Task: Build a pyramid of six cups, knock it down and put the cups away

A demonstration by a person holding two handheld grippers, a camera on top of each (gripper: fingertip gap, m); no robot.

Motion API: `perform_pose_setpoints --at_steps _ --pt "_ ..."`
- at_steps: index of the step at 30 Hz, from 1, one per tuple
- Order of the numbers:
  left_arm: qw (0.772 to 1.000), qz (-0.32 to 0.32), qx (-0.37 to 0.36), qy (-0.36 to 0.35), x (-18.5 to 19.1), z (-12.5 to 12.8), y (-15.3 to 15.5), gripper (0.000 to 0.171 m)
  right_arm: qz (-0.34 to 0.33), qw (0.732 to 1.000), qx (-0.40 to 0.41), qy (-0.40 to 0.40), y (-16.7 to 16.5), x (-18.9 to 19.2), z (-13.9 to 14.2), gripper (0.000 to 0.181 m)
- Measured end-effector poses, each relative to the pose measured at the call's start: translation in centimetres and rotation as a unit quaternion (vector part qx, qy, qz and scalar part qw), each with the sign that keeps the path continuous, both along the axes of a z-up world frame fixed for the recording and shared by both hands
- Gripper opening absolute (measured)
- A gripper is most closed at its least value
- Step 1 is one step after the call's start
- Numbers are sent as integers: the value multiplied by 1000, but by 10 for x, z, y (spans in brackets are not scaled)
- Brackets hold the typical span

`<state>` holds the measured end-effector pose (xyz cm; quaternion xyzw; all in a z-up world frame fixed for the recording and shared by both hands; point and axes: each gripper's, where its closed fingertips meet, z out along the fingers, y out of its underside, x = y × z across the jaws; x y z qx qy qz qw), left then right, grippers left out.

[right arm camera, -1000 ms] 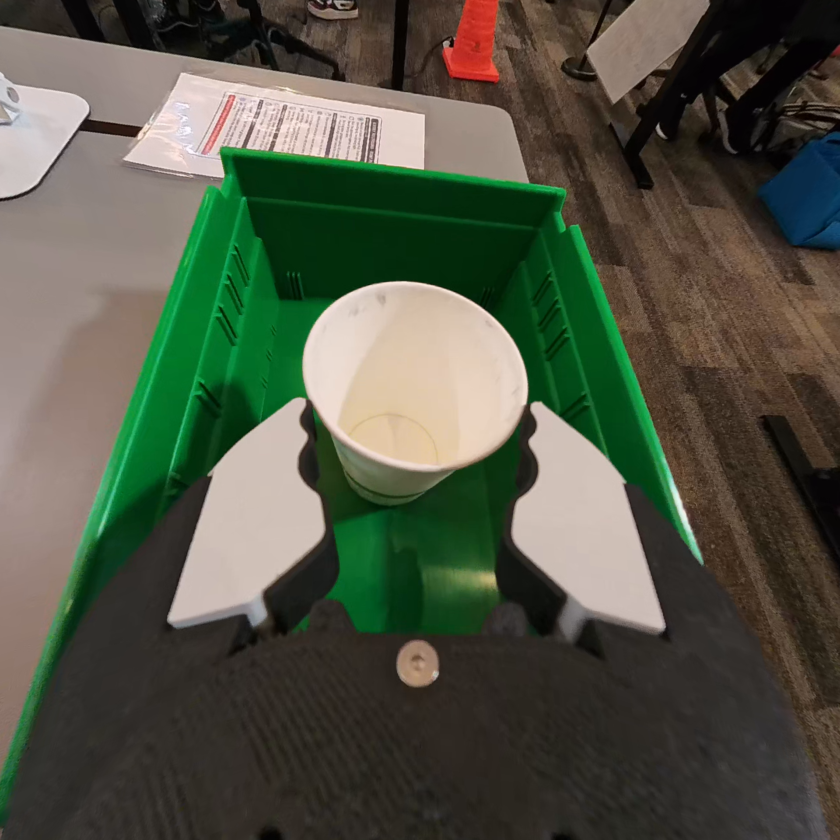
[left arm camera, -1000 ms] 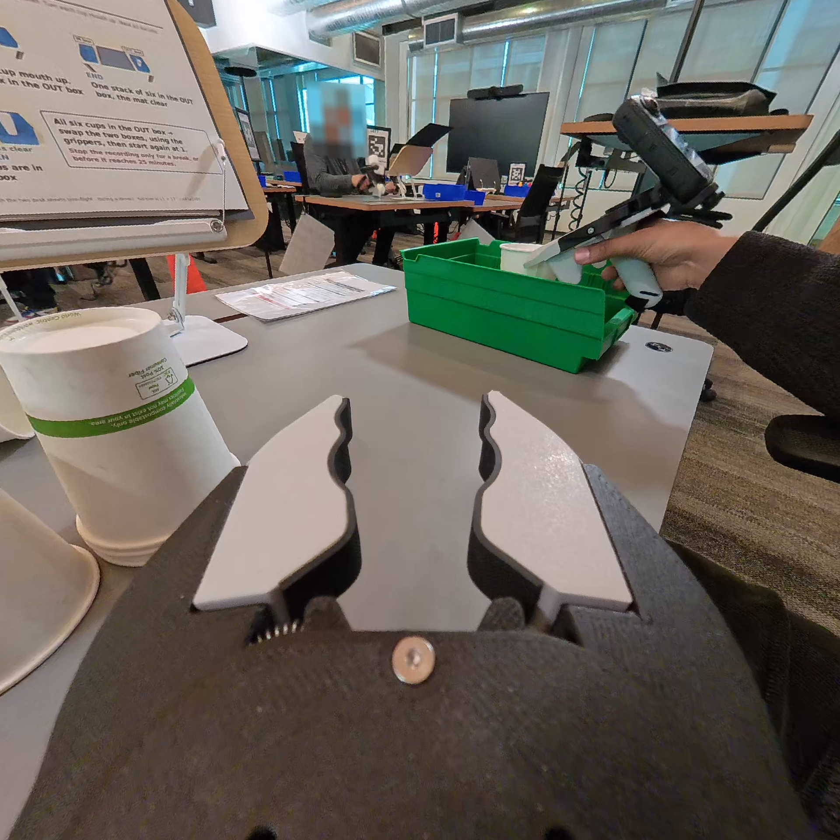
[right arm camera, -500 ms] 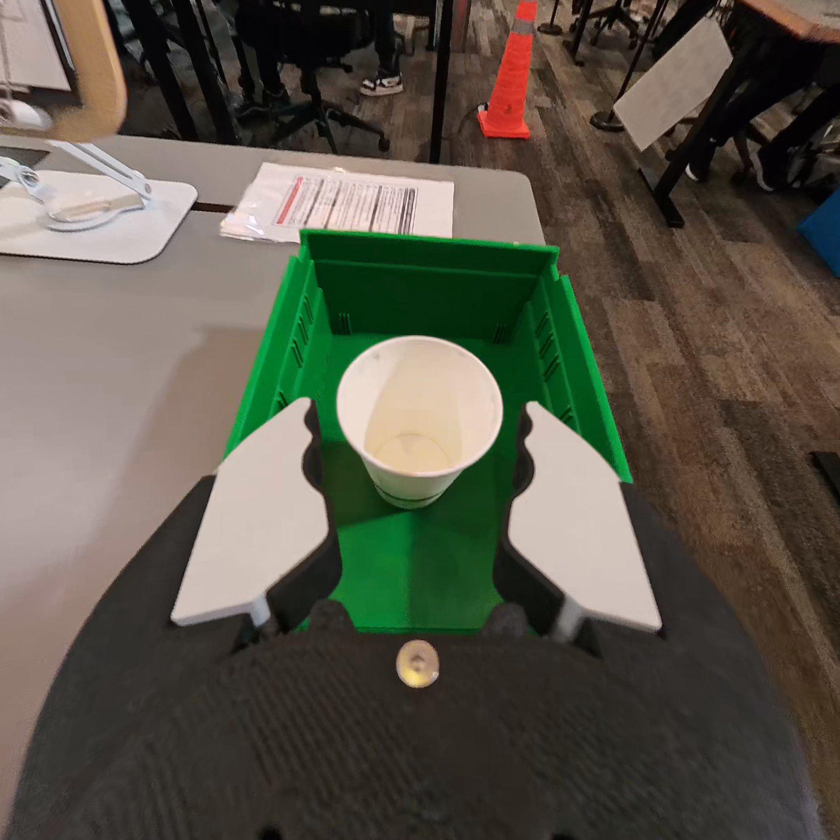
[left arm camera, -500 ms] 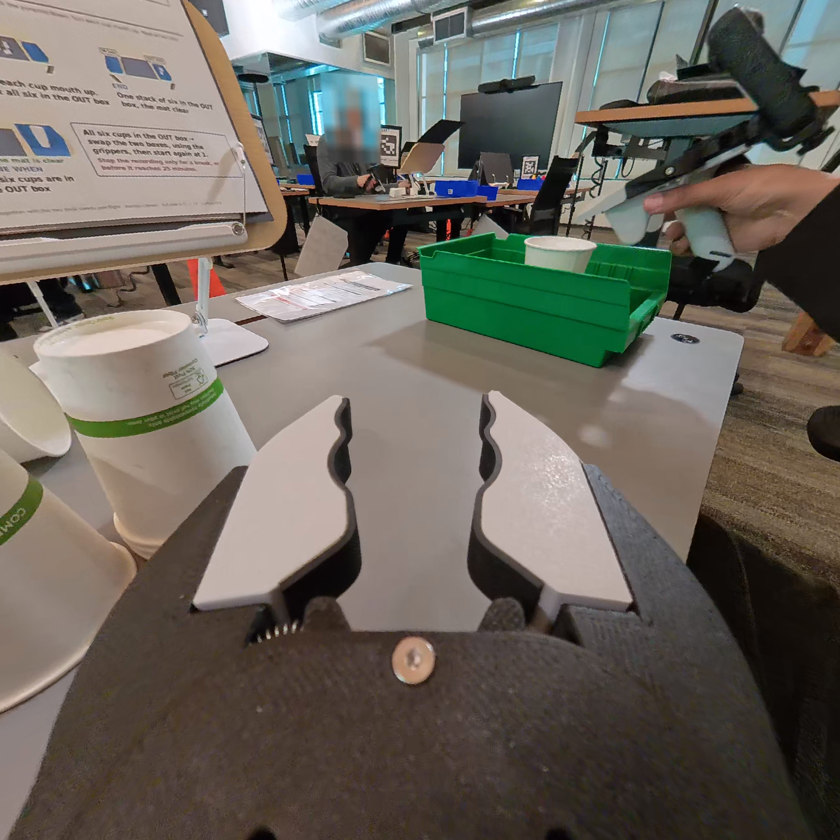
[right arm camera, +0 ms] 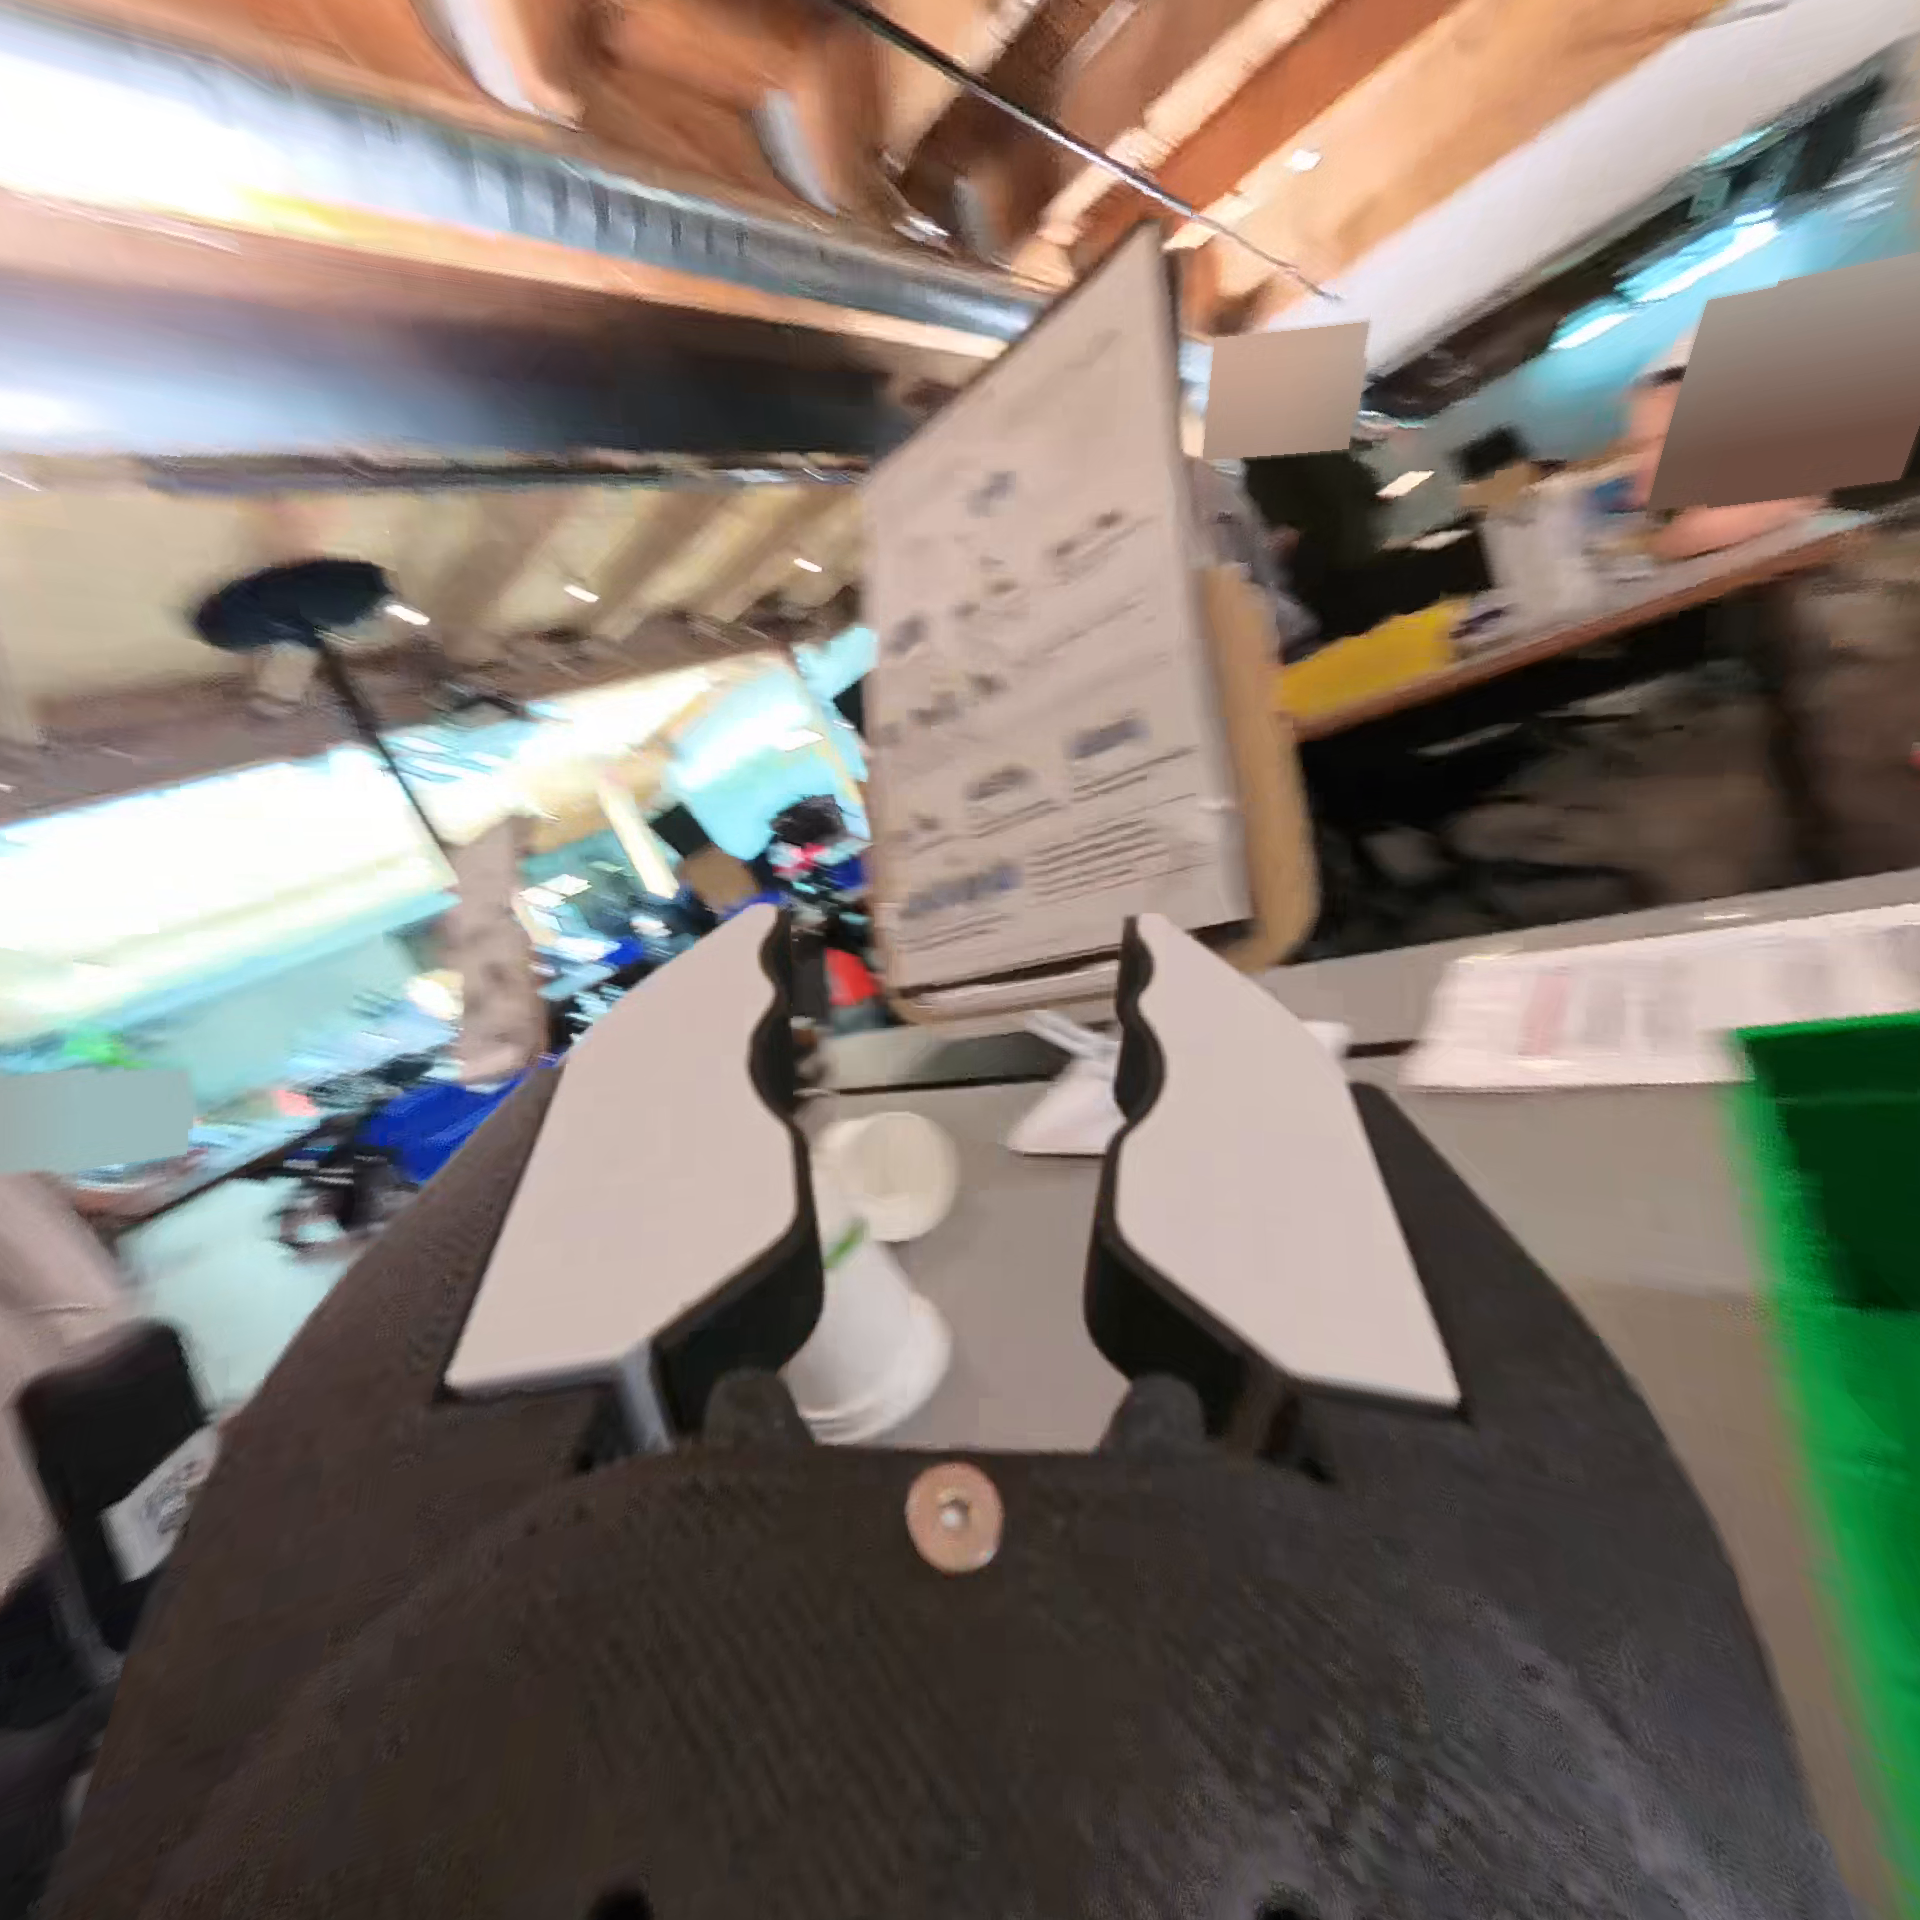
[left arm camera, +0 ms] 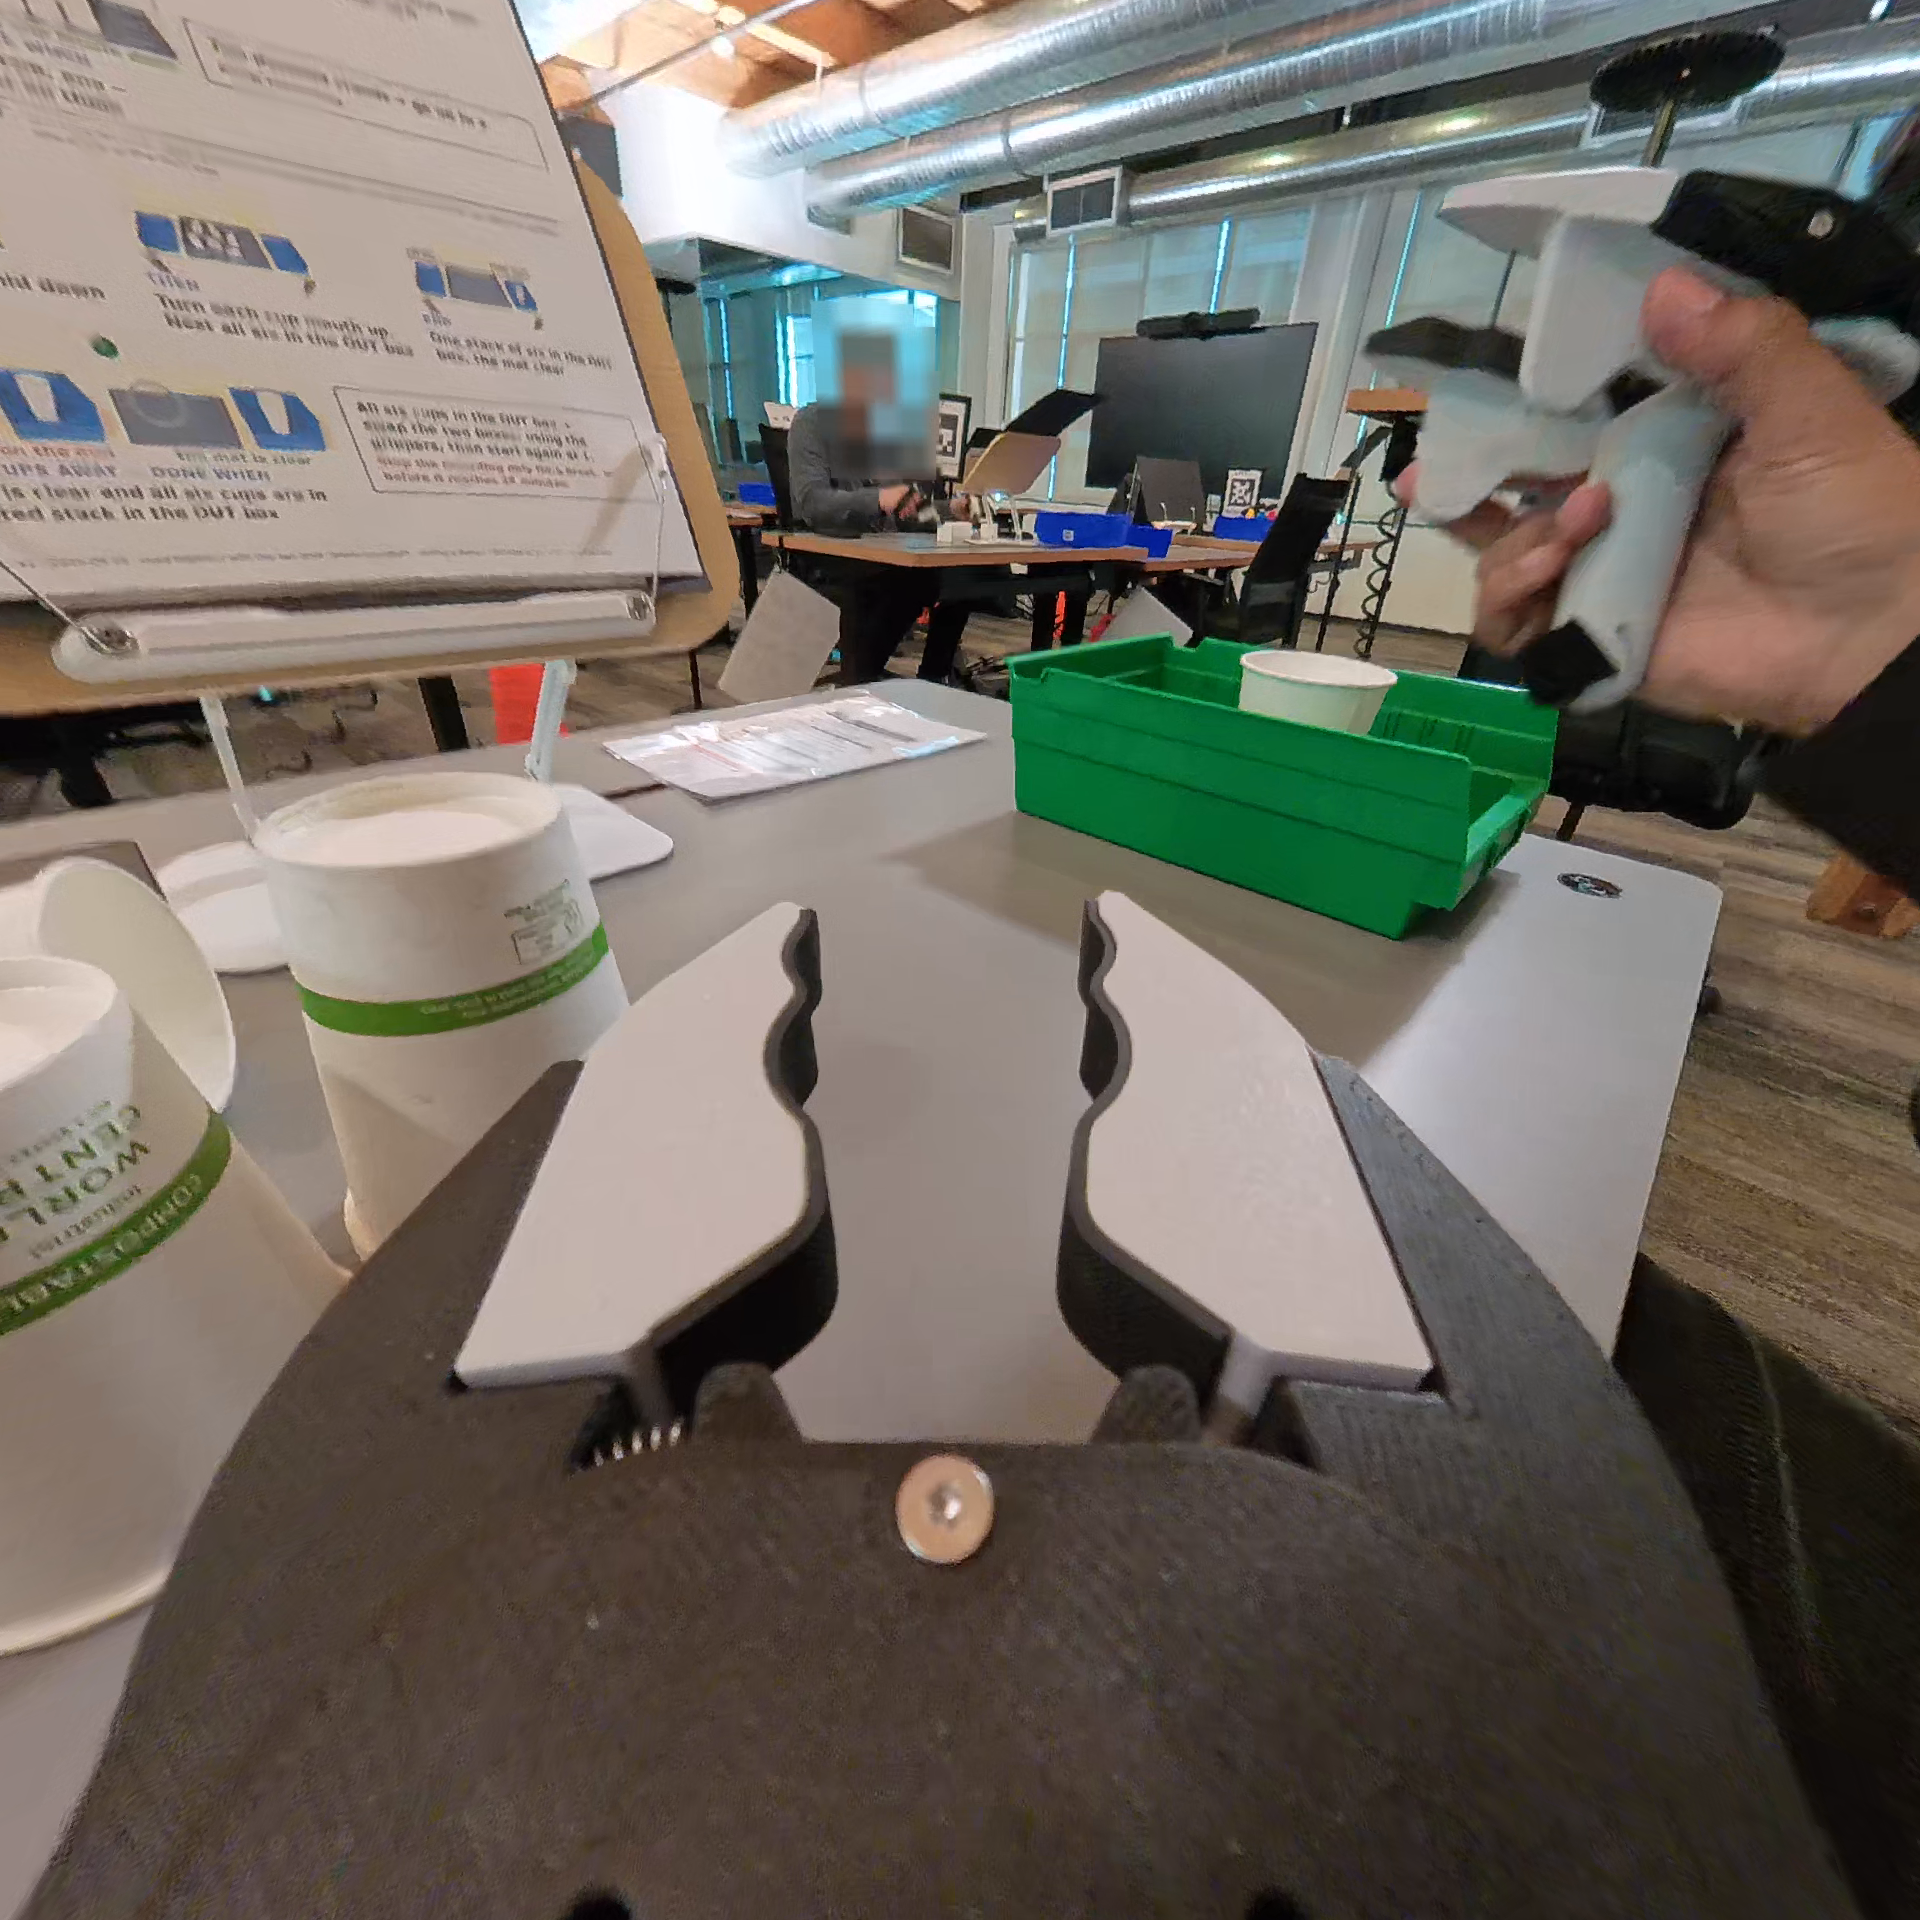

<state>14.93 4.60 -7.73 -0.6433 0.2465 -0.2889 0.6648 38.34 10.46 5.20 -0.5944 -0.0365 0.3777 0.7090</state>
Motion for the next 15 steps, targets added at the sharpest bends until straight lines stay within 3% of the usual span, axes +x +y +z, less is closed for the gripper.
perform_pose_setpoints --at_steps 1,4,6,8,9,13,15 --pt "1000 7 20 0 -4 8 1 46 27 999 7 23 -3 -22 -9 59" --pt "992 59 110 -35 -36 52 2 15 66 997 -40 14 -4 -79 -66 65" --pt "989 64 120 -54 -57 75 9 20 110 990 -84 -3 -12 -107 -98 71" --pt "990 55 121 -38 -74 94 20 30 161 982 -102 -11 -26 -122 -109 72" --pt "991 58 120 -9 -84 101 30 36 173 980 -100 -19 -31 -123 -110 71" --pt "976 50 133 165 -109 119 88 31 158 982 -83 -66 -24 -113 -120 66" --pt "955 16 101 279 -117 108 126 39 173 979 -95 -57 -19 -113 -122 67"
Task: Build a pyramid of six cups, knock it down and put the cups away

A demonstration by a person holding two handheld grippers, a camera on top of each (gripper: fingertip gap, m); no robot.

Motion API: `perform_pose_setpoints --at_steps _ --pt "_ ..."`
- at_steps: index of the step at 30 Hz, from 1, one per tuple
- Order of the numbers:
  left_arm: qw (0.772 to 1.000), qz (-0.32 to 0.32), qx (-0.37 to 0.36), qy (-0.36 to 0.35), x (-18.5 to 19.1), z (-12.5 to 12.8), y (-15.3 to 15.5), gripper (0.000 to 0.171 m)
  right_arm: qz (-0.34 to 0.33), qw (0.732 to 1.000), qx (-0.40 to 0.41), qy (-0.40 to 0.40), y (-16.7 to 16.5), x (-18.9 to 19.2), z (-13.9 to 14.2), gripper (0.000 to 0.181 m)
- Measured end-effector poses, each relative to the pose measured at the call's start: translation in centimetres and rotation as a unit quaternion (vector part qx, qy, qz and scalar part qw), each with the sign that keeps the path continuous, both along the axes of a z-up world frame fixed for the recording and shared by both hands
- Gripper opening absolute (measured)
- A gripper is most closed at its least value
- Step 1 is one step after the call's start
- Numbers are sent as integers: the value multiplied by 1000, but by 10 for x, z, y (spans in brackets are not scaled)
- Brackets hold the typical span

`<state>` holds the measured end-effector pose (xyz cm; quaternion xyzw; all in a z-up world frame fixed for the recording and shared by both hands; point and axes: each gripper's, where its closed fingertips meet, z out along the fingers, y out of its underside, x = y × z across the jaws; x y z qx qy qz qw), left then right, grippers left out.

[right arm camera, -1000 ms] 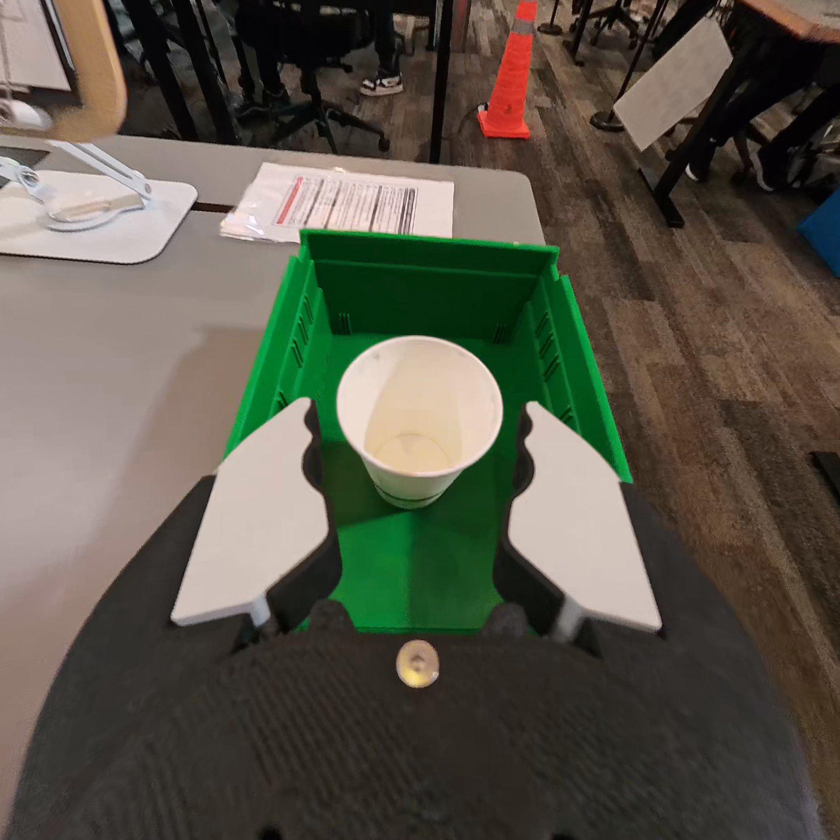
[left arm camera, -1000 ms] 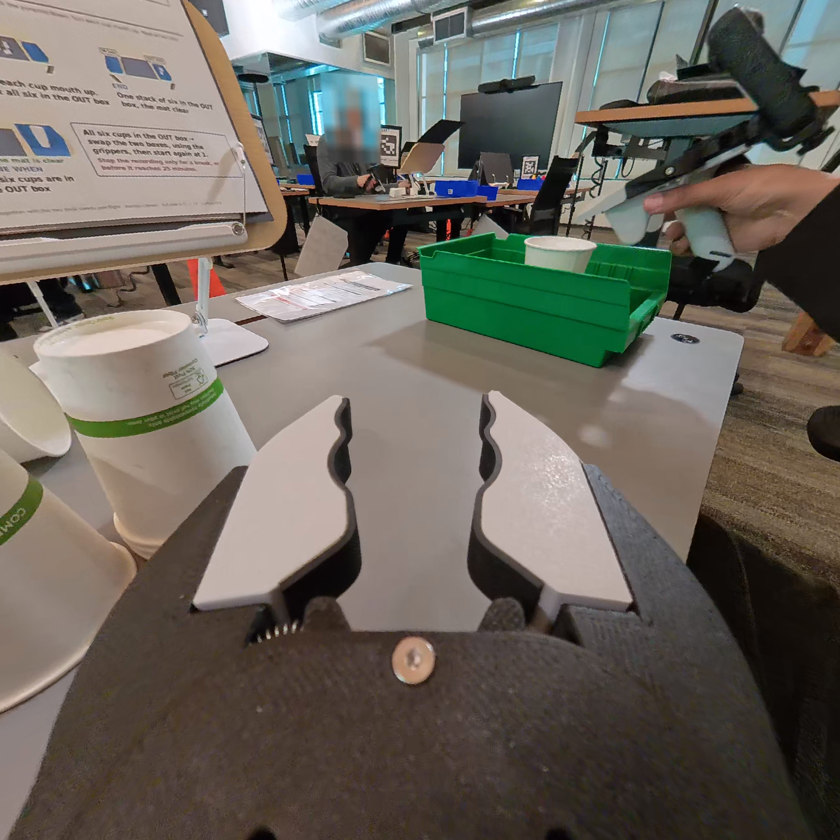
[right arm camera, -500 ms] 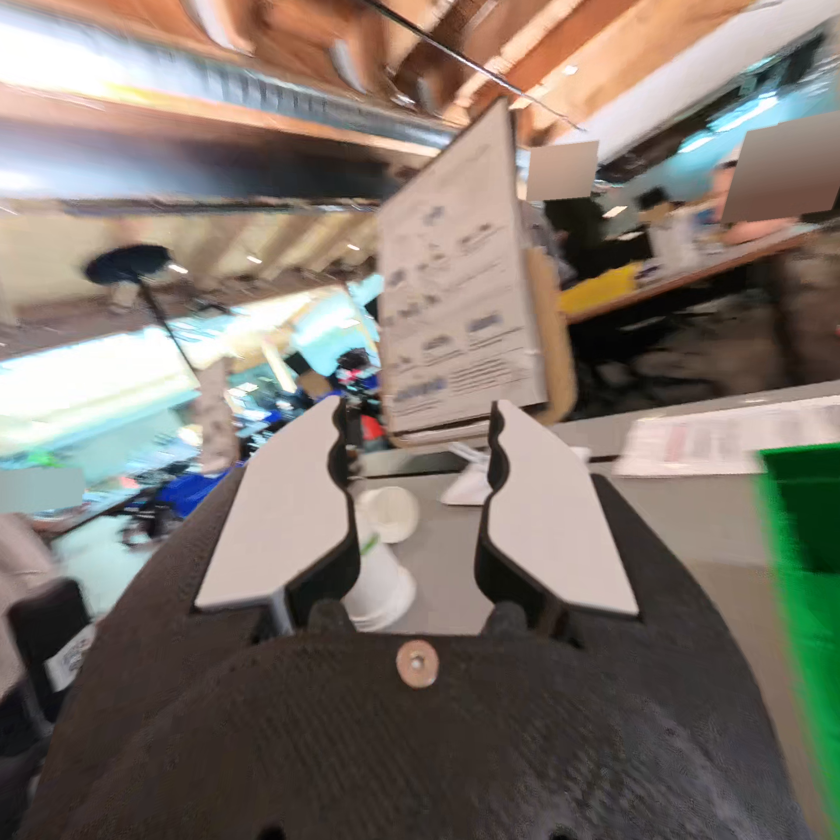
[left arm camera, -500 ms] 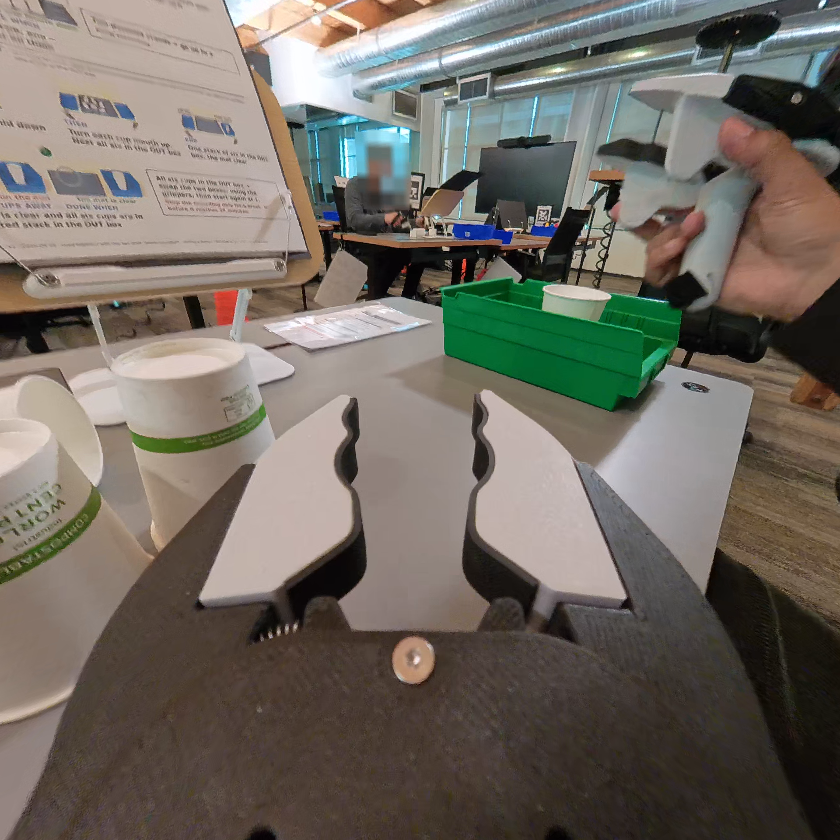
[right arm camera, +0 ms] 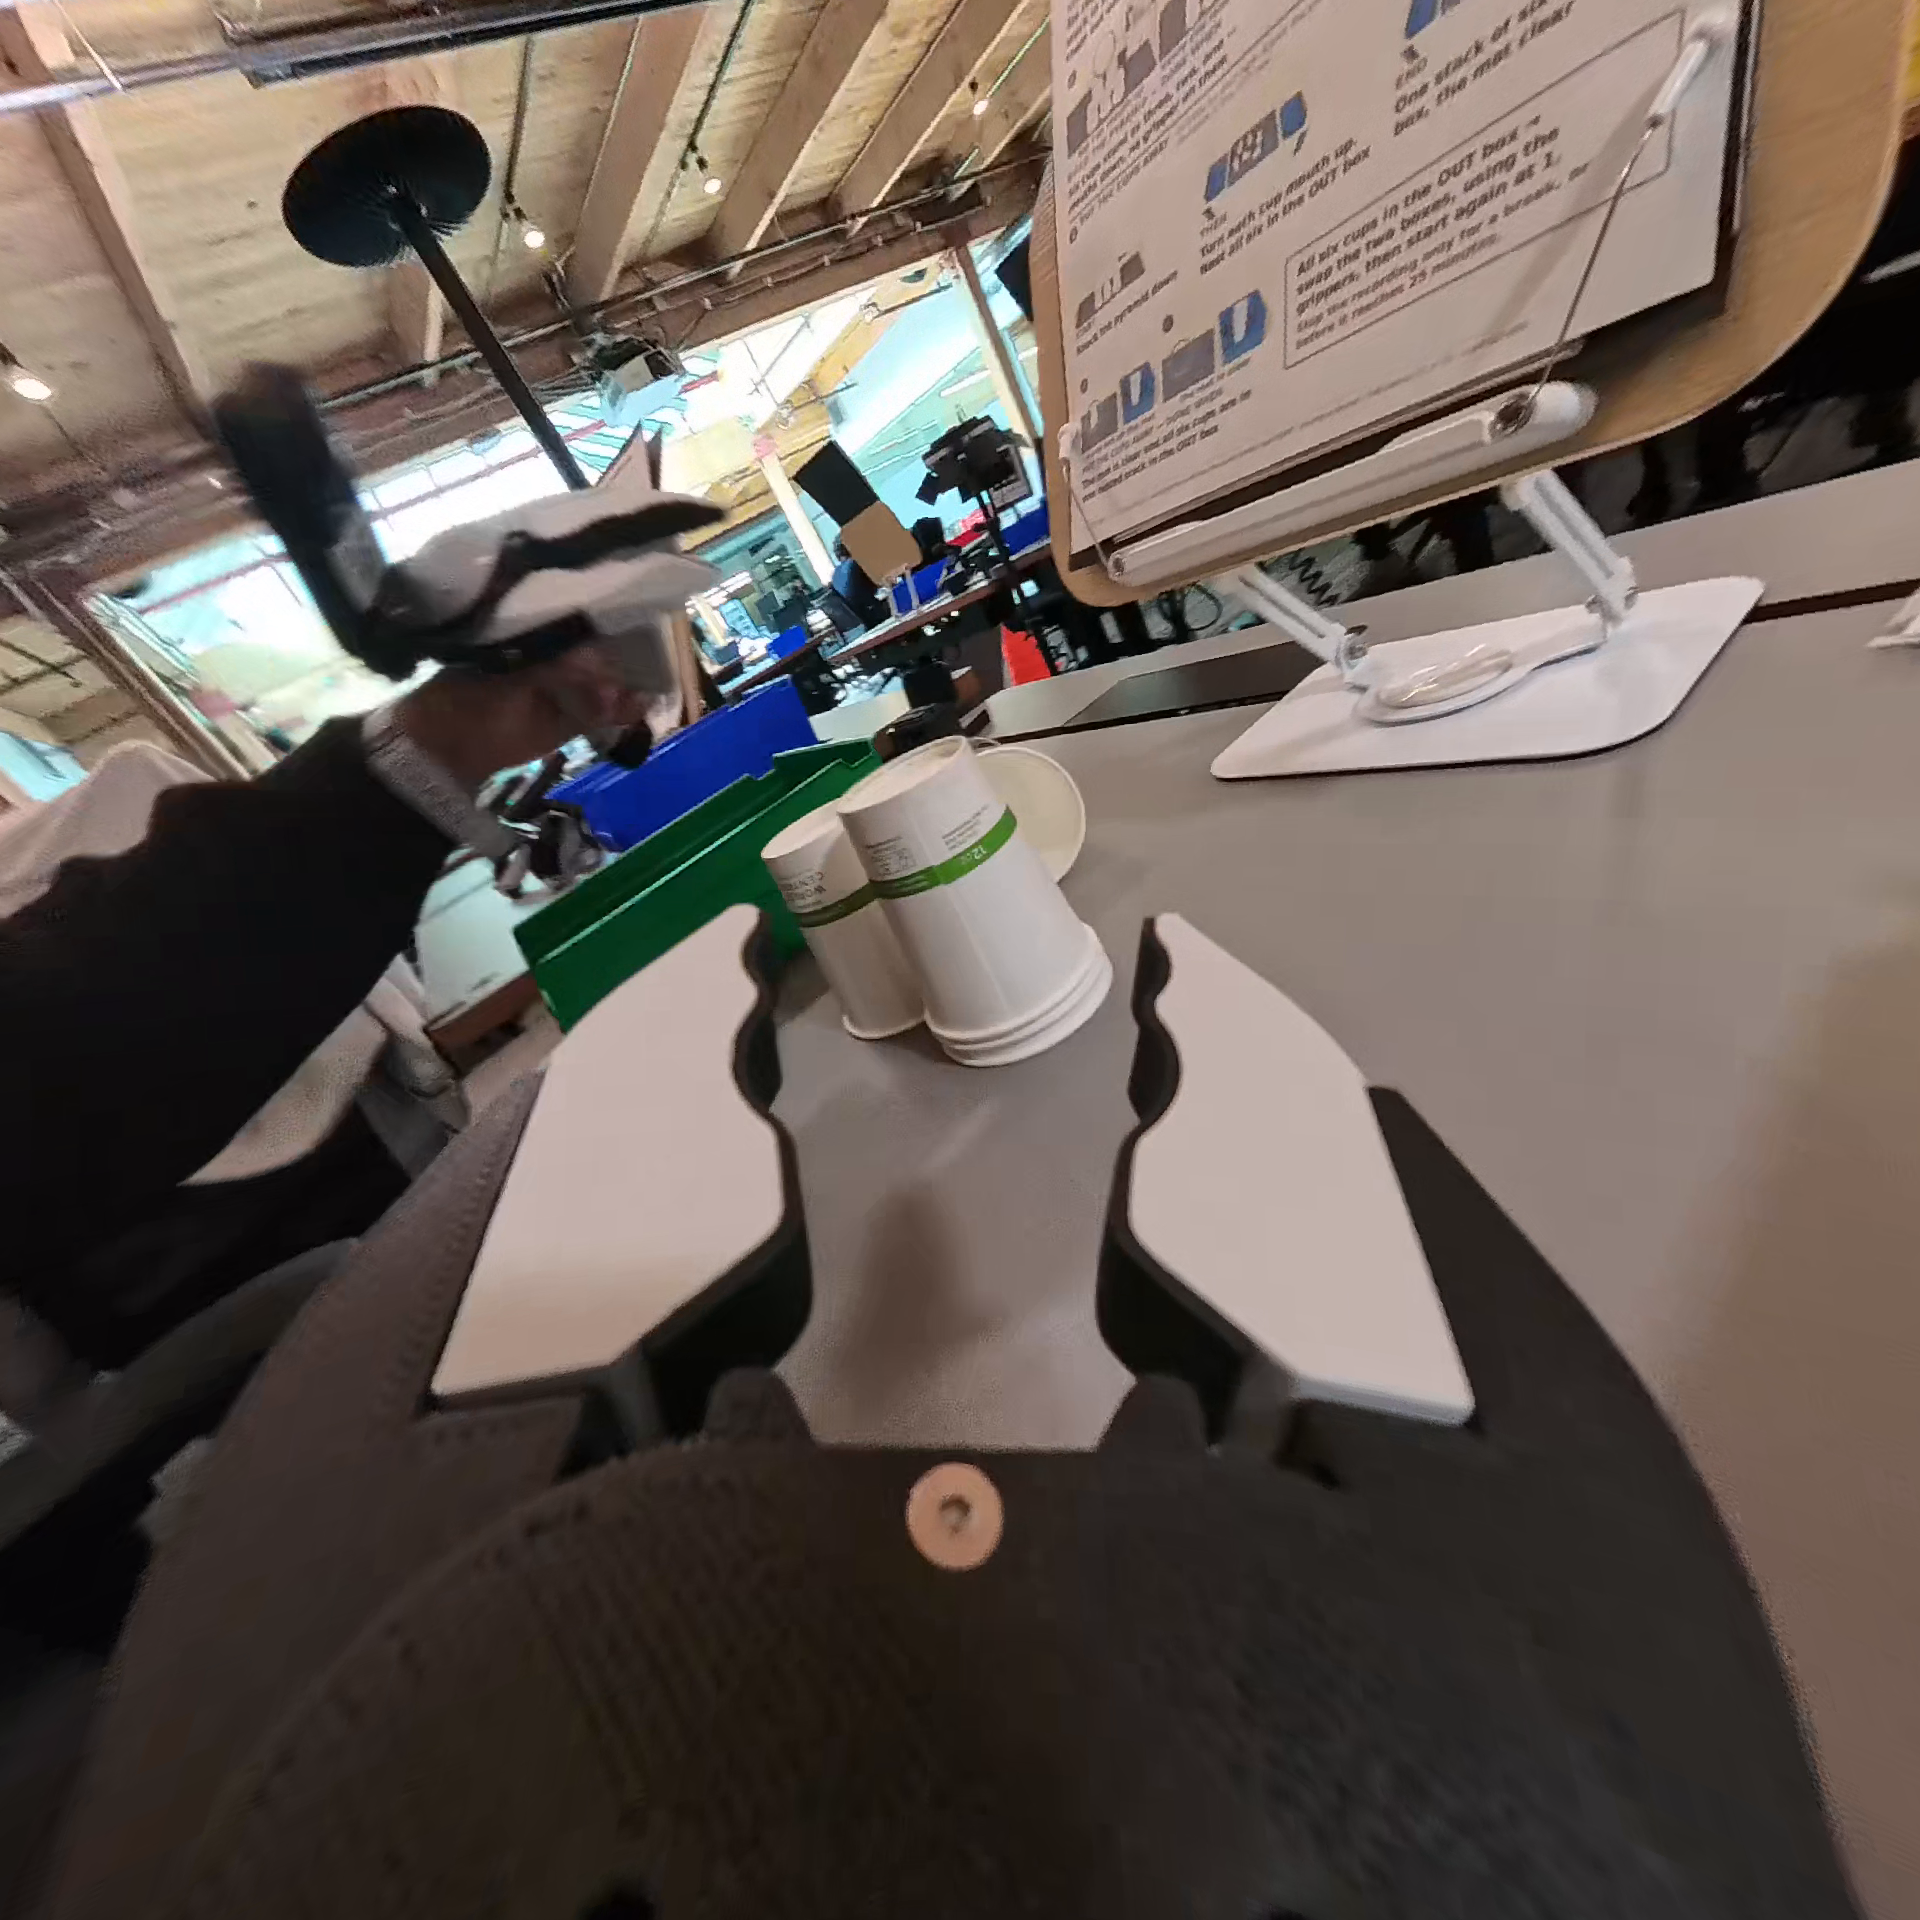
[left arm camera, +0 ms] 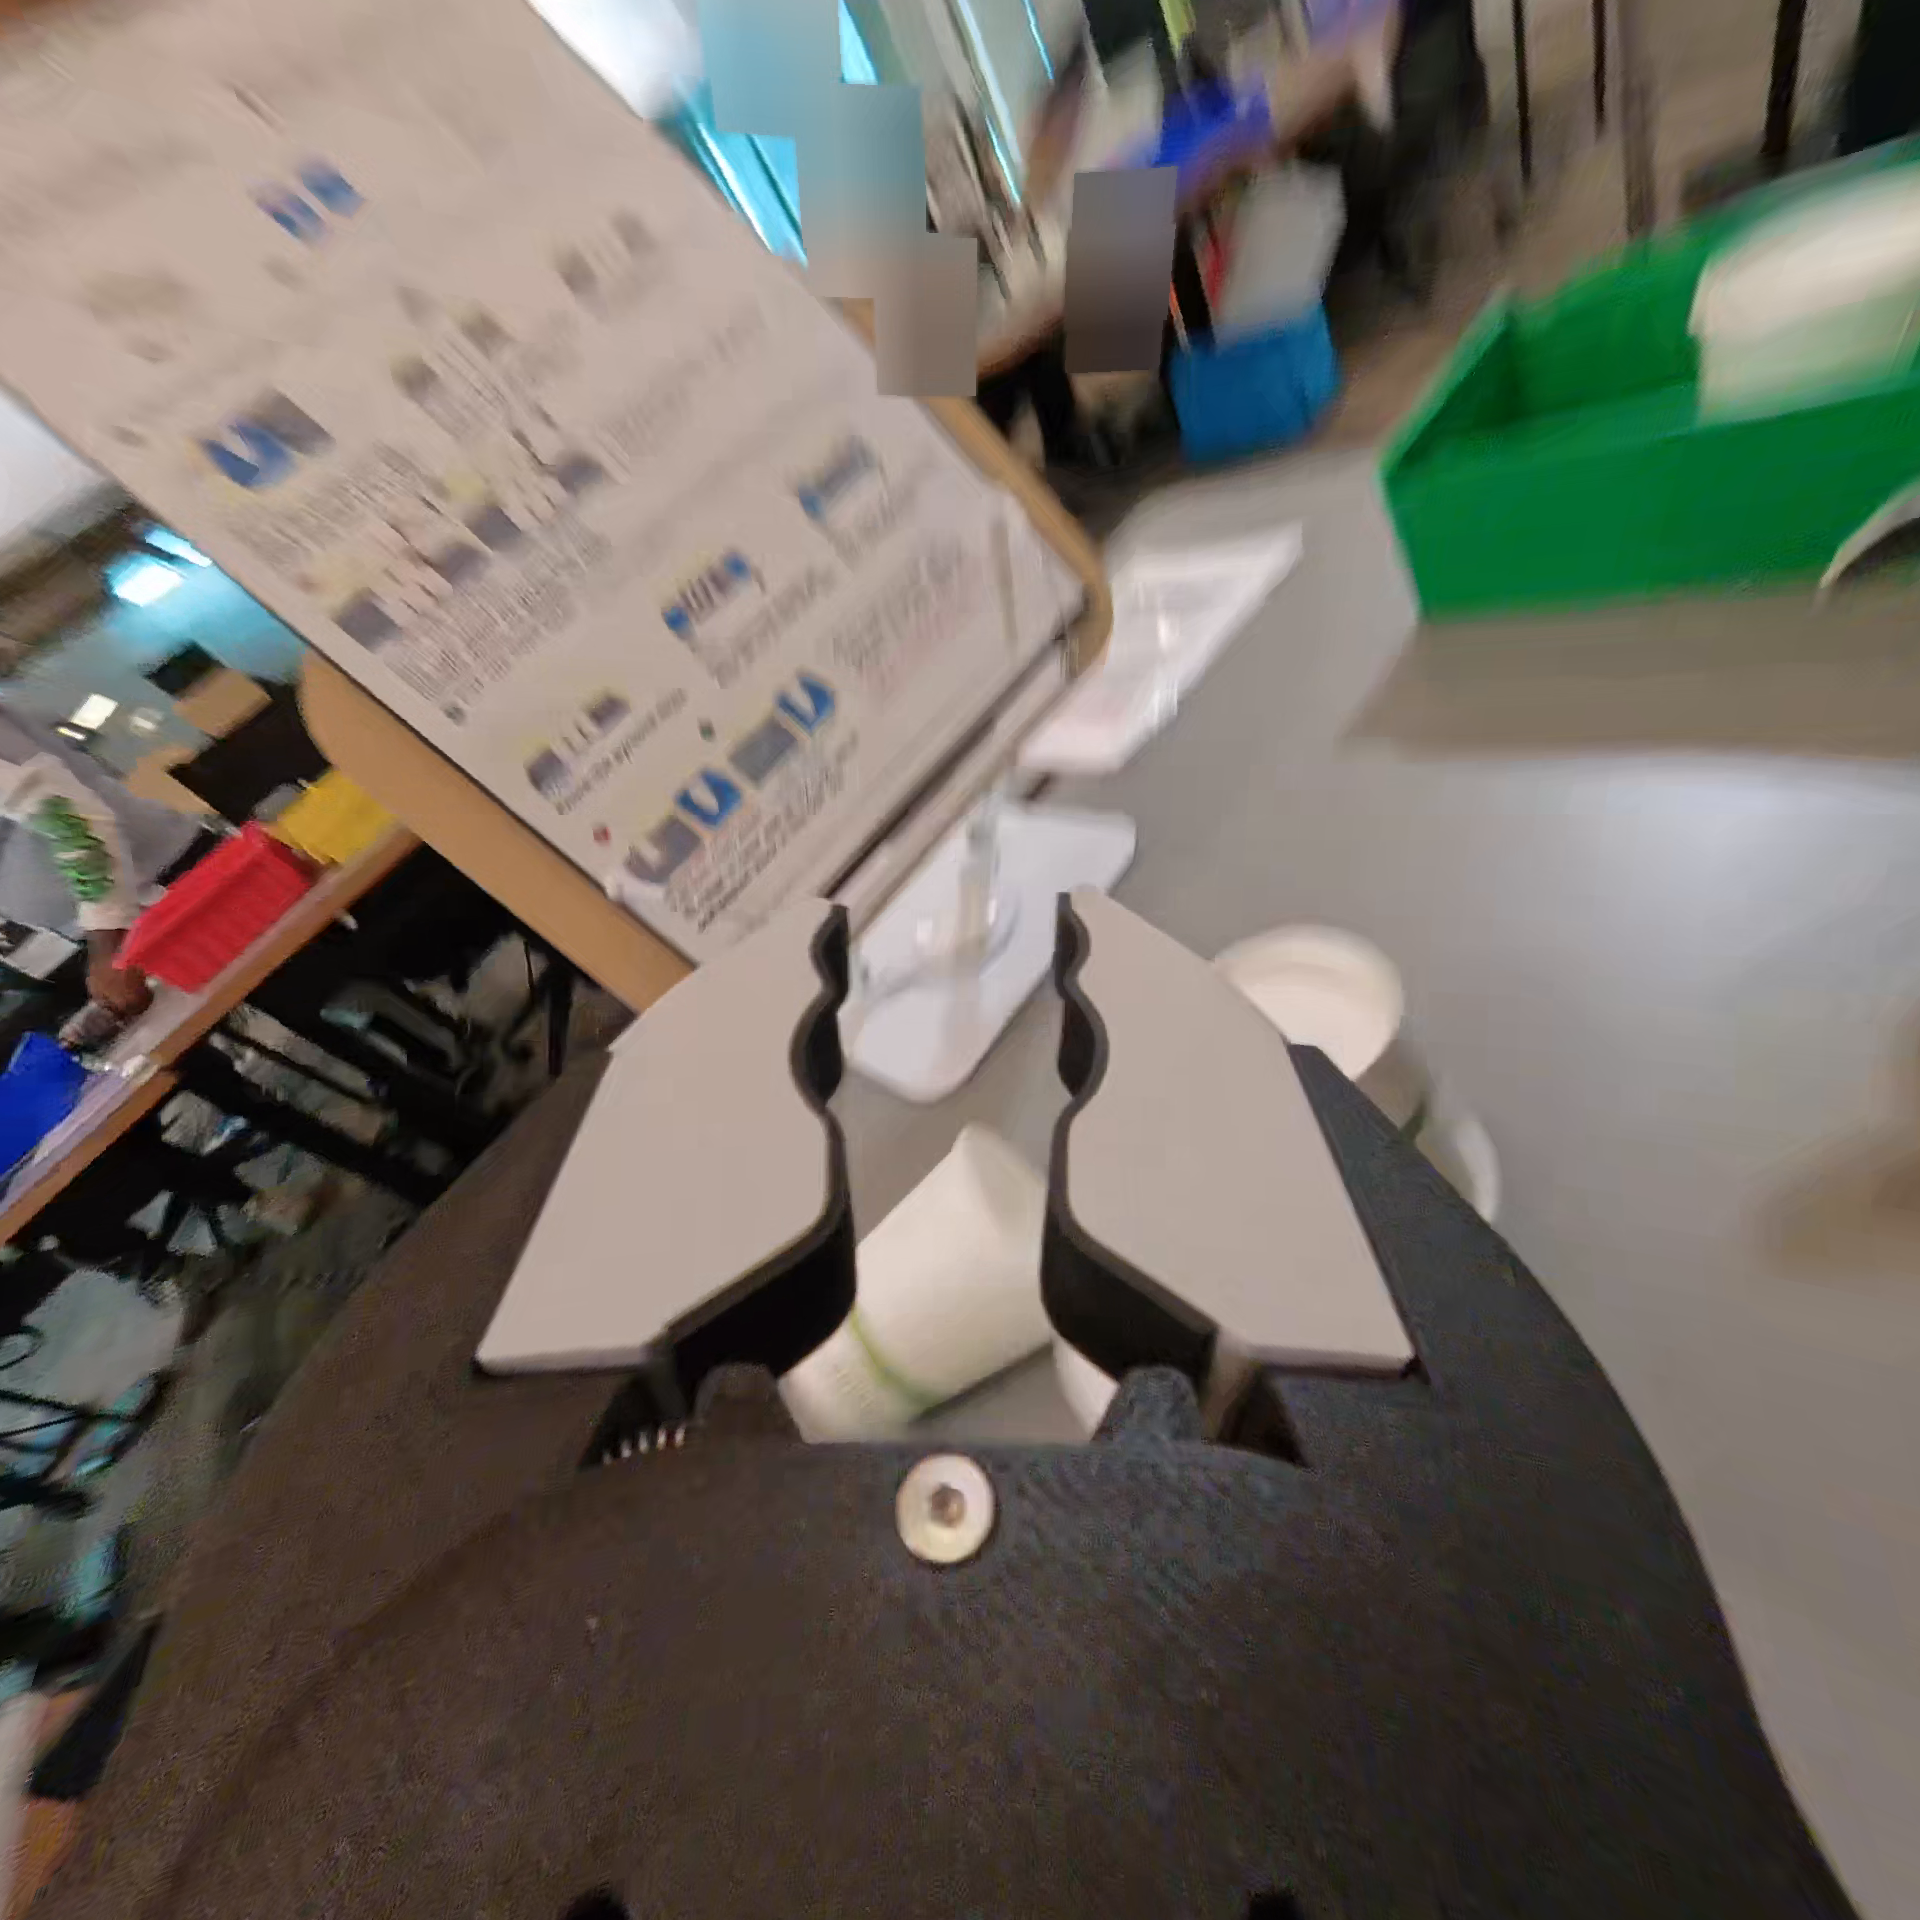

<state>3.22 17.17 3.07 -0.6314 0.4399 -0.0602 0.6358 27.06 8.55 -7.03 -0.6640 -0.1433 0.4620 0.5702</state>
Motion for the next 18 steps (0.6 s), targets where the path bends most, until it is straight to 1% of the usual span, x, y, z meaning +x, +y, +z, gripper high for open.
perform_pose_setpoints --at_steps 1,2,3,4,6,8,9,10,12,14,15,16,18 --pt "997 -4 -36 61 -7 -13 19 46 8 1000 -7 11 1 -1 0 67" --pt "988 -21 -90 124 -14 -32 31 54 16 1000 -10 23 1 -2 0 68" --pt "973 -40 -136 184 -22 -50 41 58 26 999 -11 35 0 -4 2 69" --pt "959 -35 -154 237 -33 -63 56 60 35 998 -12 45 -1 -6 3 69" --pt "924 -38 -182 334 -53 -89 79 61 49 997 -12 53 -3 -9 4 70" --pt "878 -47 -230 418 -69 -120 91 63 52 998 -8 47 -3 -11 4 70" --pt "858 -51 -250 445 -75 -134 95 67 52 998 -6 41 -4 -12 3 70" --pt "844 -59 -269 460 -77 -147 98 71 52 998 -6 34 -3 -14 1 69" --pt "828 -83 -298 467 -75 -169 98 74 58 998 -9 26 -3 -17 -2 68" --pt "813 -96 -312 482 -75 -188 100 74 69 997 -18 37 -5 -20 -2 68" --pt "809 -96 -305 493 -76 -197 104 78 74 996 -21 46 -5 -21 -1 67" --pt "810 -95 -291 499 -75 -203 108 82 76 996 -23 50 -4 -21 -1 67" --pt "812 -87 -274 508 -73 -209 116 84 76 995 -29 55 0 -20 -2 66"
